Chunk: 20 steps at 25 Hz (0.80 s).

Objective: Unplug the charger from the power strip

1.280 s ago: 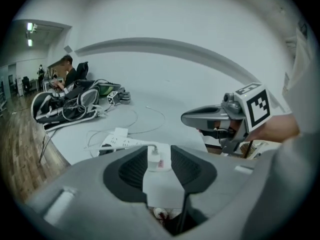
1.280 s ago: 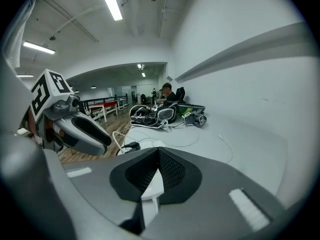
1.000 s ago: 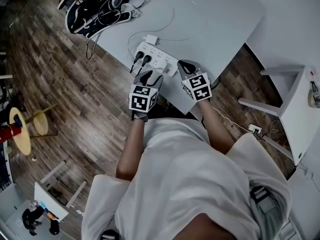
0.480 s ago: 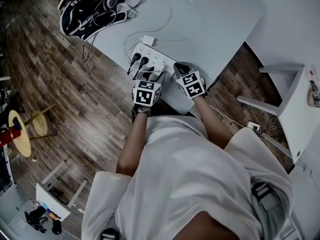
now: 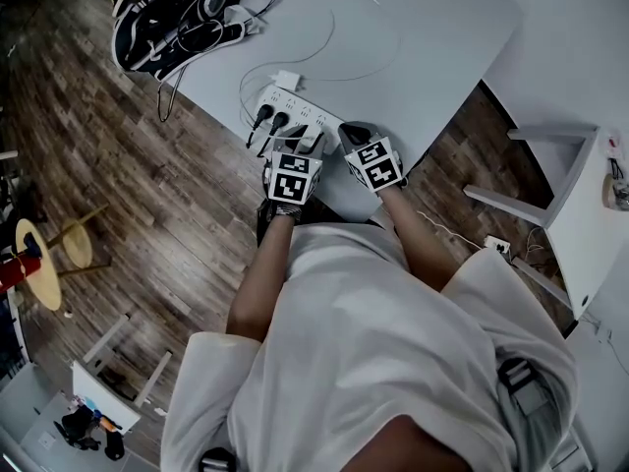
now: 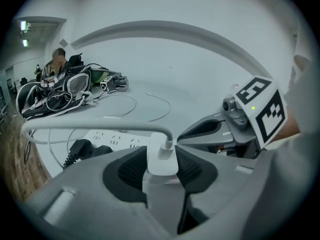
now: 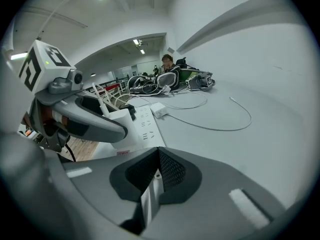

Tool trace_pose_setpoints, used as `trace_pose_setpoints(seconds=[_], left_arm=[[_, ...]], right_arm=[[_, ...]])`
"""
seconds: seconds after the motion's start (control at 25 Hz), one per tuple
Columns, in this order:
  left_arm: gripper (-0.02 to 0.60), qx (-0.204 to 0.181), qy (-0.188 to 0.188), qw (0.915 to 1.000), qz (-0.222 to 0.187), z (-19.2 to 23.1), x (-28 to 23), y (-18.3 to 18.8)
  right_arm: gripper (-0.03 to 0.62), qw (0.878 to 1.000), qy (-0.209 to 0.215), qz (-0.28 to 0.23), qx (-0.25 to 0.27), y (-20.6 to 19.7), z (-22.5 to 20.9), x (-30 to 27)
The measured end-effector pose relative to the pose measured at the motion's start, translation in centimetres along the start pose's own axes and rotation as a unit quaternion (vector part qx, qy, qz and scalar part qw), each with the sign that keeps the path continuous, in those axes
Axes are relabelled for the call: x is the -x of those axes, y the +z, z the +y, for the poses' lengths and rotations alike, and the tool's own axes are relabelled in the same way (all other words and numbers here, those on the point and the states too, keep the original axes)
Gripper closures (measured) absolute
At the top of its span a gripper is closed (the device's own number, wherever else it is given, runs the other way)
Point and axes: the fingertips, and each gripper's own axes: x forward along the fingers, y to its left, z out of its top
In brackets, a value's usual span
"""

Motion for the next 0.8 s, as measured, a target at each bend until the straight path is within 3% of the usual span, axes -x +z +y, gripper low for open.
trace_pose_setpoints(seconds=[0.2, 0.44, 0.52, 0.68, 0.8], left_arm=[[0.430, -0.006, -0.004, 1.0000, -0.003, -0.22, -0.06, 0.29], [0.425, 0.040, -0.019, 0.9990, -0.011, 0.11, 0.05, 0.02], [0.427, 0.023, -0.014, 0.9996, -0.006, 0.10, 0.03, 0.01], [0.439, -0.049, 0.008, 0.9987, 0.012, -0.27, -0.08, 0.12], [0.440, -0.070, 0.025, 0.9972, 0.012, -0.31, -0.26, 0.18]], right_arm=[[0.591, 1.000, 0.000, -0.009, 0.002, 0.14, -0.17, 0.15], [0.591, 1.000, 0.007, -0.015, -0.015, -0.08, -0.09, 0.11], [0.592, 1.000, 0.011, -0.014, -0.019, -0.09, -0.11, 0.06], [0.592, 1.000, 0.010, -0.015, -0.023, -0.14, -0.10, 0.14], [0.592, 1.000, 0.008, -0.019, -0.021, -0.10, -0.13, 0.06]])
